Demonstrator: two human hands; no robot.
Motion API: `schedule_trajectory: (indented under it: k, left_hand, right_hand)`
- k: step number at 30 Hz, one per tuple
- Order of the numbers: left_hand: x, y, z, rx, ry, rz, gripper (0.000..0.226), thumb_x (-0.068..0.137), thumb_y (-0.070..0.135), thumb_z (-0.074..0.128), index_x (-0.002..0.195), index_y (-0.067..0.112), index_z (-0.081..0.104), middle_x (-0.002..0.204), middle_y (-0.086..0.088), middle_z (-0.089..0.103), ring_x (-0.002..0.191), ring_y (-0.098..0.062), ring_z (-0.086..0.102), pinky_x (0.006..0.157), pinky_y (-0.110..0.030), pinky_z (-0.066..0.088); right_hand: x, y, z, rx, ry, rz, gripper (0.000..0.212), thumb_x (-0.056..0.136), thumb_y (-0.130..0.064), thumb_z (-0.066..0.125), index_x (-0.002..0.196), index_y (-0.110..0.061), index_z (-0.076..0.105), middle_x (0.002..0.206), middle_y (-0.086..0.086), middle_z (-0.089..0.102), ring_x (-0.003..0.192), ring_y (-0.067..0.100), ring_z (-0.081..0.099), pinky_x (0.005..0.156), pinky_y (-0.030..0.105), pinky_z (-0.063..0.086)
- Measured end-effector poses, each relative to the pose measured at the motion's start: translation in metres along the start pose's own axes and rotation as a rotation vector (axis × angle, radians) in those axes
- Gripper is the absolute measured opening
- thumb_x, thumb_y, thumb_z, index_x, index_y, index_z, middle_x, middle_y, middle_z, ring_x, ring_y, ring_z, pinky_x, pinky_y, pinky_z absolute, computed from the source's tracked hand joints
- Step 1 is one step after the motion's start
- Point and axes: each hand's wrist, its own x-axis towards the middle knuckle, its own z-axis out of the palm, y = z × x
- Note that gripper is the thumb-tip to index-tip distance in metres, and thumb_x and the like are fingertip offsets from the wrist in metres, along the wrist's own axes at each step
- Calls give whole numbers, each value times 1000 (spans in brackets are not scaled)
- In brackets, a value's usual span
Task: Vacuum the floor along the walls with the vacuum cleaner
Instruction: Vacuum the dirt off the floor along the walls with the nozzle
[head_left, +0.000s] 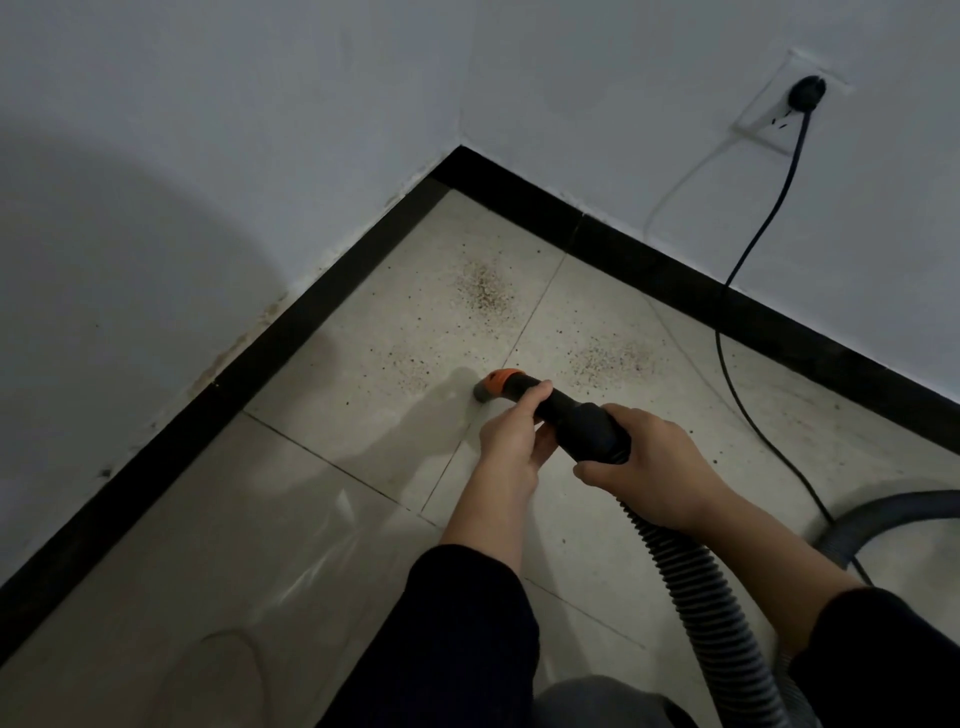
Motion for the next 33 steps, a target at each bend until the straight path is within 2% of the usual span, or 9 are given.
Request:
schedule_trajectory:
  k: [6,13,20,23,29,33]
  left_hand:
    - [6,1,10,51,-42,4,40,85,20,75,119,4,60,110,-13,68,86,-19,68,90,-35,57]
    - [12,6,19,68,-67,-3,39,84,19,76,117,4,61,105,-11,69,92,-24,68,88,-35,58]
    - [20,14,11,59,-33,-10,45,84,20,76,122,2,59,102,-9,68,94,-25,69,84,-34,59]
    - [22,18,10,58,-32,-6,45,84,20,76,122,1,59,101,-9,68,96,-25,68,87,-35,58]
    - [23,24,11,55,-28,-8,44,85,20,76,121,2,60,97,-8,69,85,-22,69,91,-36,57]
    - [22,25,9,37,-20,-3,49,83,21,77,125,1,59,99,-10,69,87,-23,70,85,-35,59]
  right_hand:
    - [3,2,-4,2,21,43,28,76,-28,74,98,-19,59,77,0,61,66,15,58,53,22,42]
    - [6,4,-9,-2,51,64,29,77,-29,74,100,-21,59,77,-2,60,66,12,57,52,19,38]
    - [19,-3,-2,-24,28,56,29,77,-30,73,101,-21,59,80,-2,60,68,13,57,55,22,43]
    - [24,-4,0,-28,41,47,29,77,-30,73,101,-21,58,80,-3,59,67,11,55,54,21,41]
    - [31,-5,1,-16,53,21,30,76,-29,74,102,-22,60,80,-3,60,68,11,55,54,20,37]
    - [30,-6,0,-20,44,8,30,76,-31,74,101,-23,60,78,-5,60,68,10,55,54,19,37]
